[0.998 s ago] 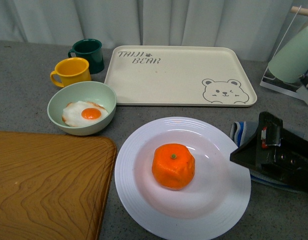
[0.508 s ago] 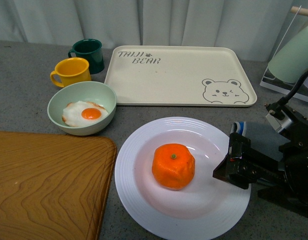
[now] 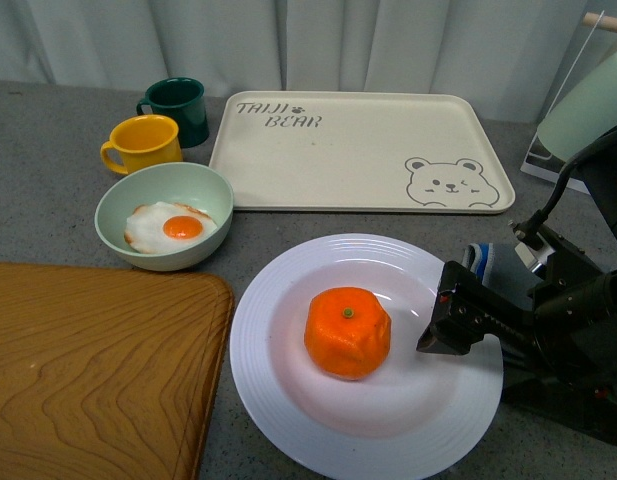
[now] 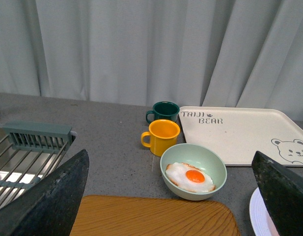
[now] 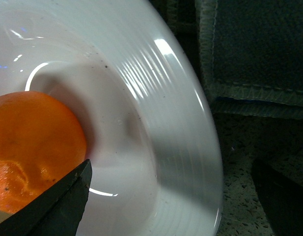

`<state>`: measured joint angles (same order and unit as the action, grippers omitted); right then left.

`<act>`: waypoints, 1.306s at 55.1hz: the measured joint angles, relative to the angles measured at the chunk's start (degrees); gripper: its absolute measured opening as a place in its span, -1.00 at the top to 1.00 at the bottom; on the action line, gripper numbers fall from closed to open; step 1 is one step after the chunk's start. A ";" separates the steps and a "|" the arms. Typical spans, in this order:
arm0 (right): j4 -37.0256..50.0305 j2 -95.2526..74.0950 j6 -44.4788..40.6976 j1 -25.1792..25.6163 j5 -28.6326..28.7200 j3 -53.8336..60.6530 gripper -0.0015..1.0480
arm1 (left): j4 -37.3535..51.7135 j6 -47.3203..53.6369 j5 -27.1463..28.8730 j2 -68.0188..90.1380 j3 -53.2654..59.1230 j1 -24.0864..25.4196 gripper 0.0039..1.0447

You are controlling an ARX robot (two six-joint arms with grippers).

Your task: Place orange and plate with both arms

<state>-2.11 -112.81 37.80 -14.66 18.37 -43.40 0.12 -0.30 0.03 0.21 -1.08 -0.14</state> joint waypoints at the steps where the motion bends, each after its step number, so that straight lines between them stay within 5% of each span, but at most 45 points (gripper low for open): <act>1: -0.26 -0.37 0.17 0.13 -0.07 -0.22 -0.49 | 0.00 0.00 0.00 0.00 0.00 0.00 -0.88; 12: -0.59 -2.54 2.27 1.49 1.16 -1.51 0.27 | 0.00 0.00 0.00 0.00 0.00 0.00 -0.88; 22: 1.44 -2.36 2.71 2.05 4.83 -1.05 0.63 | 0.00 0.00 0.00 0.00 0.00 0.00 -0.88; 72: 17.97 3.23 4.72 6.88 12.96 4.66 0.93 | 0.00 0.00 -0.02 0.00 0.00 0.00 -0.88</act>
<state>15.86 -109.58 42.52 -7.77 31.33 -38.74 0.12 -0.30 0.01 0.21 -1.08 -0.14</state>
